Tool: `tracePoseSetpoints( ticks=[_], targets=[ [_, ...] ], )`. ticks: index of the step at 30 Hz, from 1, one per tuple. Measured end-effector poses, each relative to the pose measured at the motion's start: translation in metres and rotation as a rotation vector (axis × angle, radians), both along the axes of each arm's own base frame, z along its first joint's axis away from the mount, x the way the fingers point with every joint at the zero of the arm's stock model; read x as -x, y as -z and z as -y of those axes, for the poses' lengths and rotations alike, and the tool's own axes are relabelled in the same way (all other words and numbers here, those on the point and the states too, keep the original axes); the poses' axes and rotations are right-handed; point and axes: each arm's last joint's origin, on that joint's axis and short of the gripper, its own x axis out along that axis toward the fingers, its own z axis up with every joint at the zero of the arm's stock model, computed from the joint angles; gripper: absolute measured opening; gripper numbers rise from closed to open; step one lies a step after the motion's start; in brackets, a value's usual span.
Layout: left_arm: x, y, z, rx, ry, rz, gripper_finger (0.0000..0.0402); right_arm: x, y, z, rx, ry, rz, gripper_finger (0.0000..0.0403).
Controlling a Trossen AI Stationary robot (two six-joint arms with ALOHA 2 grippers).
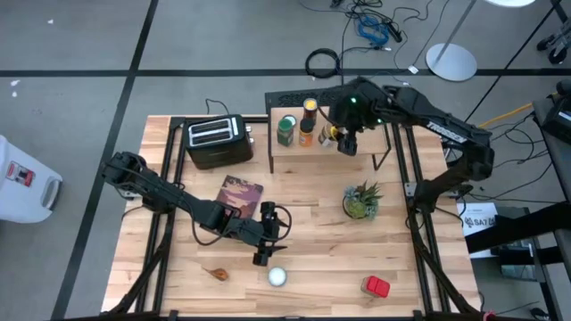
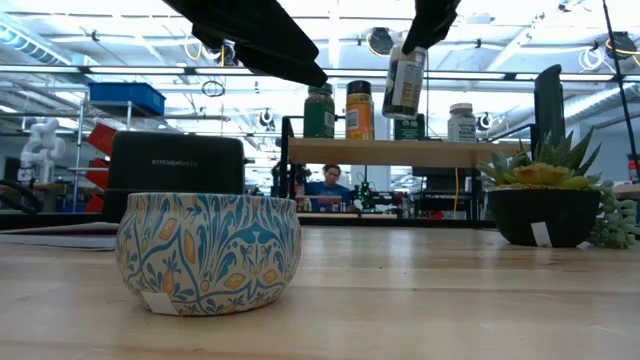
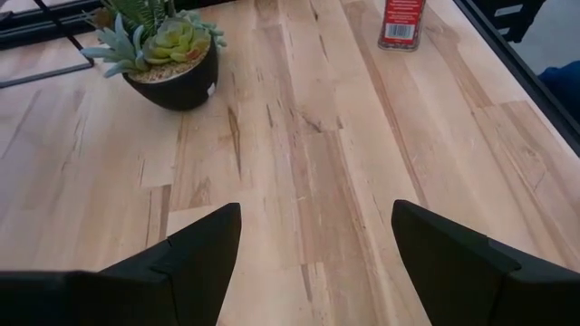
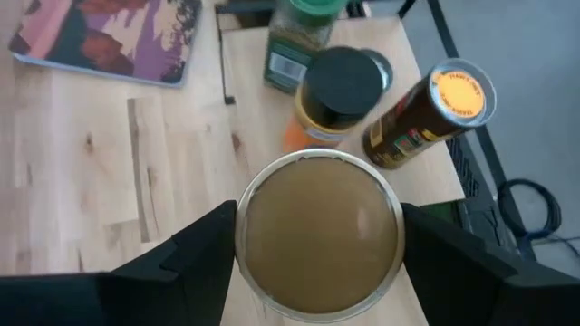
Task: Shelf spices
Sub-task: Put the gold seasoning bottle on the shelf
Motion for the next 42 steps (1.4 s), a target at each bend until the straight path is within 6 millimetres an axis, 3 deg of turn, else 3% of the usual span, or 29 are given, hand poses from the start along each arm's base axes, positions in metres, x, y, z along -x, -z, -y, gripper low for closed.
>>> tracePoseSetpoints(
  ticks=[13, 20, 33, 42],
  targets=[
    [0.0, 0.0, 0.0, 0.002, -0.001, -0.001, 0.0297, -0.003, -0.016, 0.037, -0.053, 0.026, 0.043, 0.0263],
    [0.0, 0.0, 0.0, 0.003, -0.002, -0.001, 0.0297, 0.001, -0.002, 0.051, -0.128, 0.076, -0.059, 0.0263],
    [0.0, 0.0, 0.0, 0.003, -0.001, -0.001, 0.0297, -0.015, 0.02, 0.07, -0.173, 0.085, -0.113, 0.0263],
    [0.0, 0.0, 0.0, 0.004, -0.002, -0.001, 0.0297, -0.017, 0.024, 0.074, -0.182, 0.077, -0.11, 0.0263]
  ],
)
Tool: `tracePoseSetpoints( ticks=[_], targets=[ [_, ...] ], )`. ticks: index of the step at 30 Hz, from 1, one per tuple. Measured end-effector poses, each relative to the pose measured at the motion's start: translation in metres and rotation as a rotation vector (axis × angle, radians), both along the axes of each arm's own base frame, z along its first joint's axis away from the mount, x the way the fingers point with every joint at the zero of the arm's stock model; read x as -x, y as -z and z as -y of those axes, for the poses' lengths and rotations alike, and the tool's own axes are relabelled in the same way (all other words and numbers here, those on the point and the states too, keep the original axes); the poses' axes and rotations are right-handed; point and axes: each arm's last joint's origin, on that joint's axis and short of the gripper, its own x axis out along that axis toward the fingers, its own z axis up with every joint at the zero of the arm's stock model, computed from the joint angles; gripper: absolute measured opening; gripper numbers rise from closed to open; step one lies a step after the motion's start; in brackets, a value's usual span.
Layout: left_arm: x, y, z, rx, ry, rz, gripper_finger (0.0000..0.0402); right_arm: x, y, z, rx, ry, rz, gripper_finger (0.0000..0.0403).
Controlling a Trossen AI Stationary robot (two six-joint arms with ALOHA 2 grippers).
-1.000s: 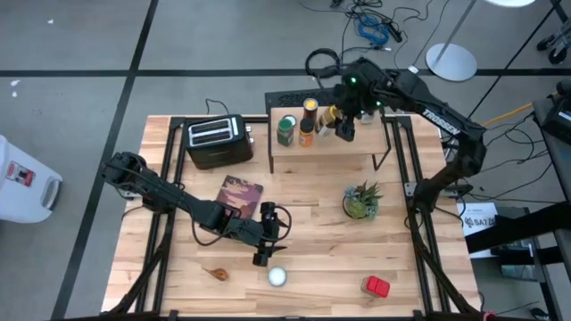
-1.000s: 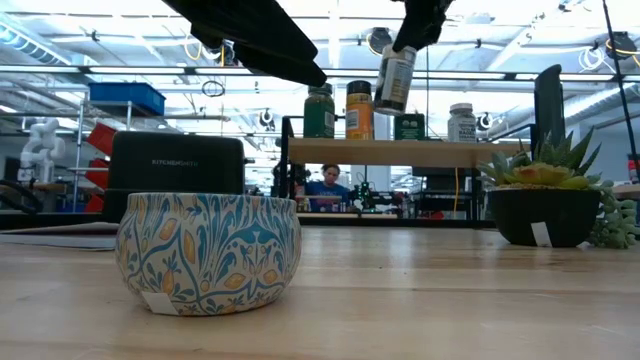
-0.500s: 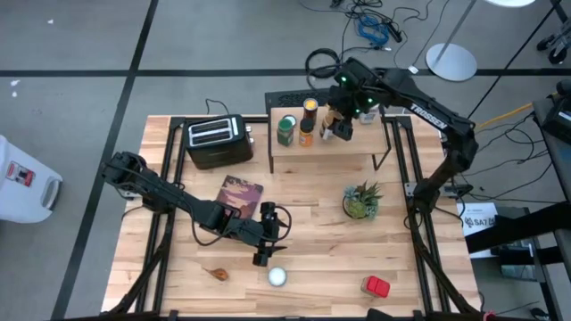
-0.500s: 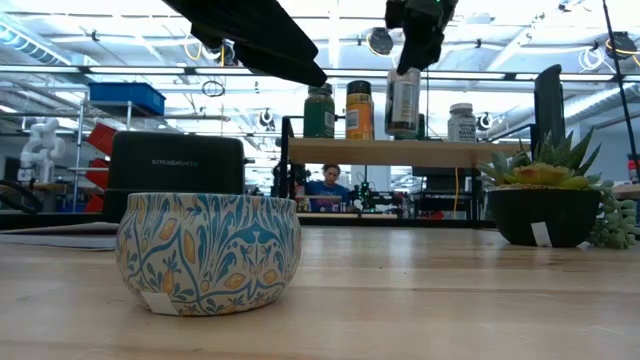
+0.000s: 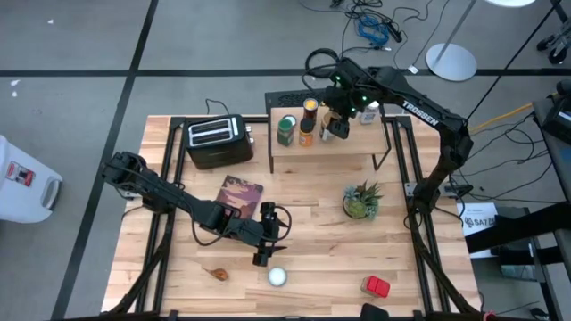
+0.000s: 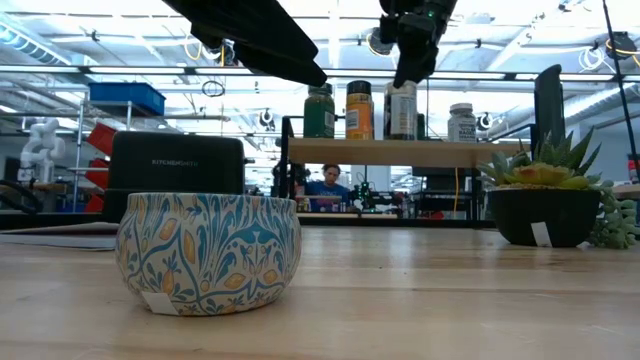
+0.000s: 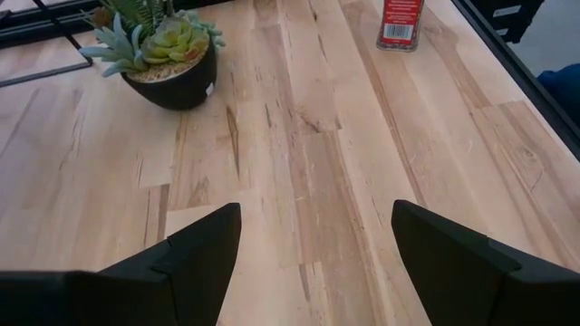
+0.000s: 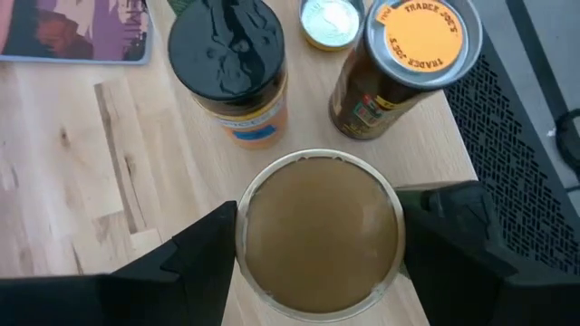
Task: Shelf spices
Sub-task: Put the gold seasoning bottle on the shelf
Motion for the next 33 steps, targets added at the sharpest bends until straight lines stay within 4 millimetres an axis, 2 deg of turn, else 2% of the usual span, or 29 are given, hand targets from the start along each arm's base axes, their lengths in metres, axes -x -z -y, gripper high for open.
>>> tracePoseSetpoints(
  ticks=[33],
  targets=[
    [0.0004, 0.0, 0.0008, 0.022, -0.012, -0.002, 0.0297, 0.0008, 0.0008, -0.003, -0.054, -0.022, 0.007, 0.0268]
  ],
)
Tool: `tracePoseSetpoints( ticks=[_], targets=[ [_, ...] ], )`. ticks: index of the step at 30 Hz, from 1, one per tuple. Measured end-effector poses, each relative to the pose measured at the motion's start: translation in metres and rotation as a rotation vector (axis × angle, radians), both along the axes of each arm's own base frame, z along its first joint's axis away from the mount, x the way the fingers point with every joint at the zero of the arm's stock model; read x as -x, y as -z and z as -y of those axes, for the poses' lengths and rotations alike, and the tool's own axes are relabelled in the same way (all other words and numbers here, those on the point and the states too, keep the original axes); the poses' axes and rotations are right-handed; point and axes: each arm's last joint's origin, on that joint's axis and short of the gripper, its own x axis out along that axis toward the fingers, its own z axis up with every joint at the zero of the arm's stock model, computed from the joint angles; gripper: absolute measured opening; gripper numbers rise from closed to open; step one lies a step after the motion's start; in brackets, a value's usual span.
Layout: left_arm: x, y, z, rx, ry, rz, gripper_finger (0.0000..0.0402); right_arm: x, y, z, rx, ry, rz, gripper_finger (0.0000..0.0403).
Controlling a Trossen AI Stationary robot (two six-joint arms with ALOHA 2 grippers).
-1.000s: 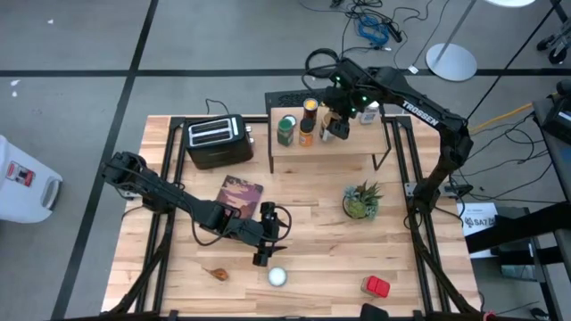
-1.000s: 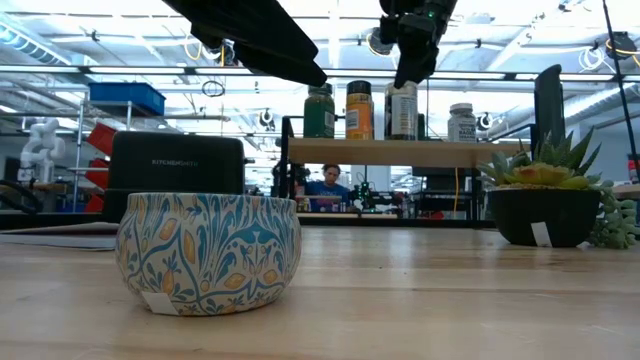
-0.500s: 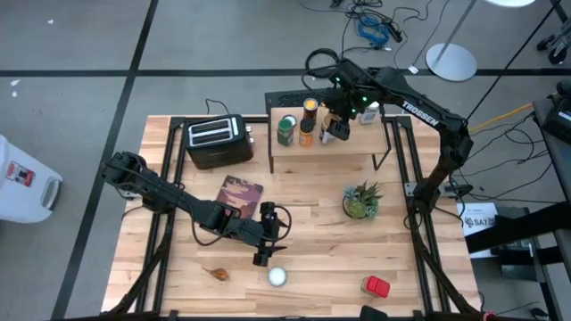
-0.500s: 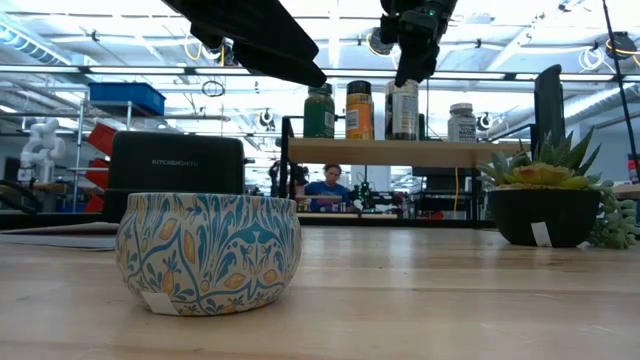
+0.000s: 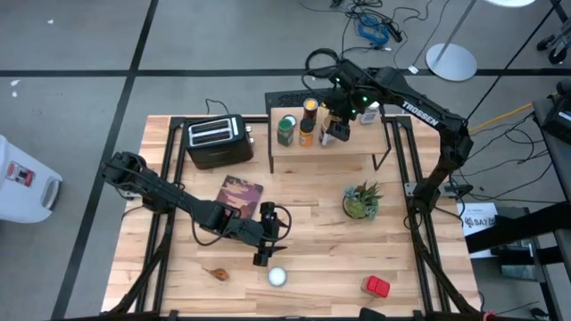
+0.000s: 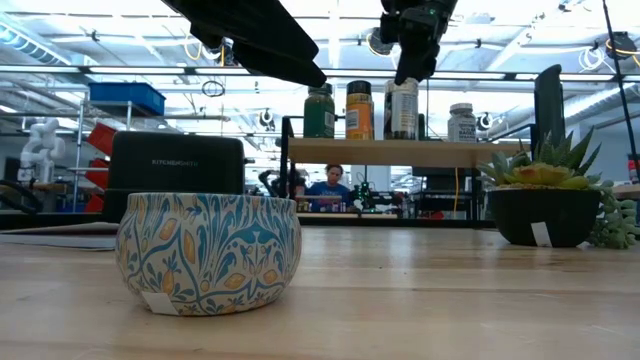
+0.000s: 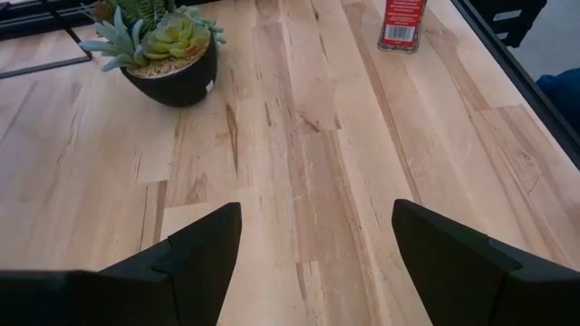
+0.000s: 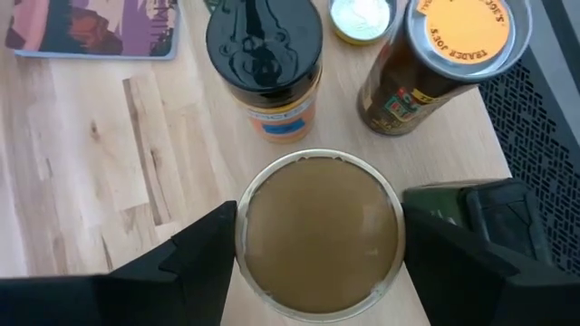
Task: Shelf spices
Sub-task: Put the gold seasoning bottle on the shelf
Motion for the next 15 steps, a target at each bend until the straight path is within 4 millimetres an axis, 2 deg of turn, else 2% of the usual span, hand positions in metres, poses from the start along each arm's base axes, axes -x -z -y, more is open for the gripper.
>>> tracePoseSetpoints(
  ticks=[8, 15],
  targets=[
    [0.0001, 0.0, 0.0003, 0.0, 0.001, 0.0, 0.0297, 0.0009, 0.0005, -0.0006, -0.005, -0.003, -0.01, 0.0269],
    [0.0001, 0.0002, 0.0003, 0.0, 0.001, -0.001, 0.0297, 0.0009, 0.0, -0.0007, -0.003, -0.003, -0.006, 0.0301]
  ],
)
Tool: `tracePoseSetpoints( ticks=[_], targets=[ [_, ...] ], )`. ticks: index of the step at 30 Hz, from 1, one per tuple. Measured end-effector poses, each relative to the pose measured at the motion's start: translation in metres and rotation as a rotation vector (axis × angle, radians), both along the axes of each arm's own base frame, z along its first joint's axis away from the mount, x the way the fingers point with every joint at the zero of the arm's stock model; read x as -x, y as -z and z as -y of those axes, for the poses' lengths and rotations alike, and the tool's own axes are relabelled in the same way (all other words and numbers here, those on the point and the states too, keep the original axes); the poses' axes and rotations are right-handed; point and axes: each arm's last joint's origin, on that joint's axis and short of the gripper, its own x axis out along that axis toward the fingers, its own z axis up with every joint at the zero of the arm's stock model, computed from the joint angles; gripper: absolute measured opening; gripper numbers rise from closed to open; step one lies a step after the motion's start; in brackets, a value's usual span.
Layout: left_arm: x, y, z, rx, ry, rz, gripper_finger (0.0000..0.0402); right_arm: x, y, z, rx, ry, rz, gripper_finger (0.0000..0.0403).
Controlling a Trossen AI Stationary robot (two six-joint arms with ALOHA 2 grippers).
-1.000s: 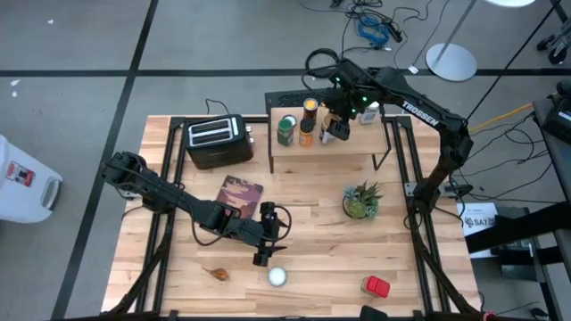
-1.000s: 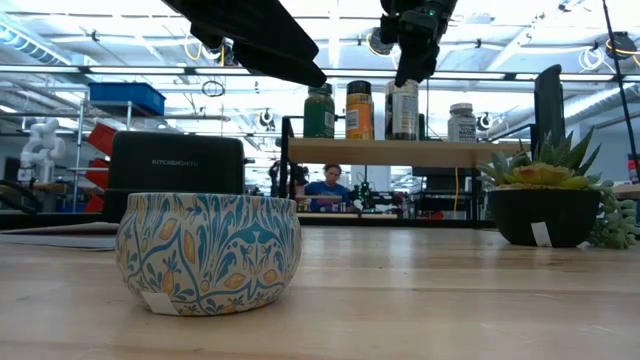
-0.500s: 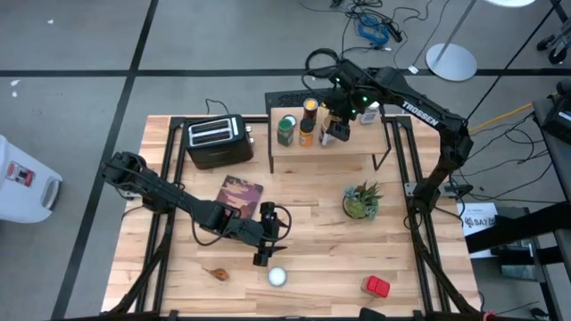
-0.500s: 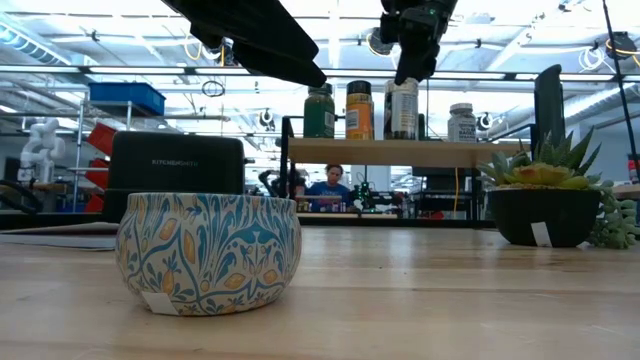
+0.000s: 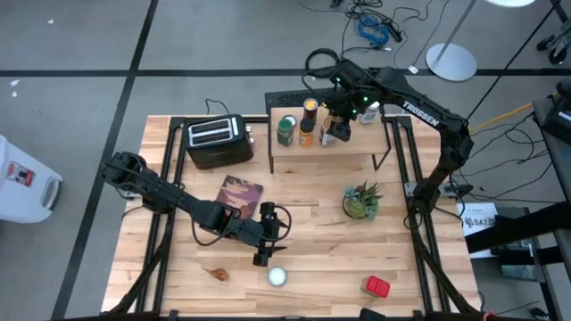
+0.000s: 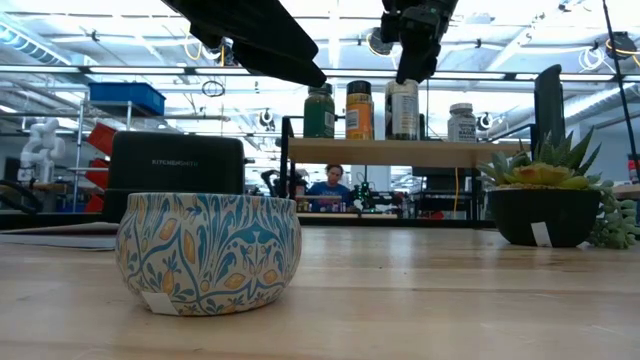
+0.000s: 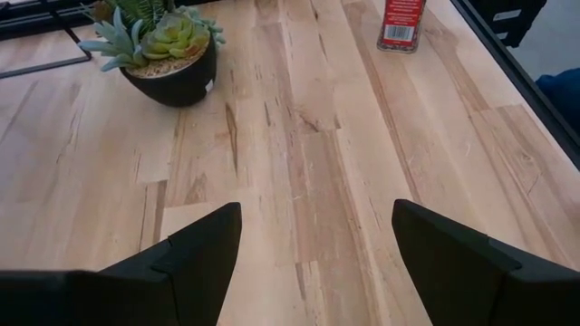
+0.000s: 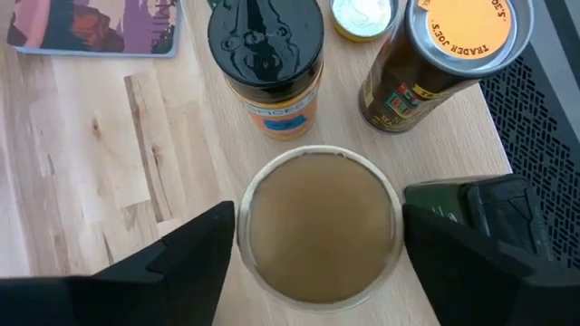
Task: Shelf spices
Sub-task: Put the gold seasoning bottle on the shelf
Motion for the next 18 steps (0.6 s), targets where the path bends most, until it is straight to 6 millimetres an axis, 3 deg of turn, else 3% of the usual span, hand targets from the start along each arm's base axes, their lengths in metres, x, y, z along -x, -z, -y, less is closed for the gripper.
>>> tracePoseSetpoints(
  ticks=[18],
  targets=[
    [0.0, 0.0, 0.0, 0.0, 0.0, 0.0, 0.0297, -0.0014, -0.0018, -0.0048, 0.025, -0.031, -0.003, 0.031]
  ],
)
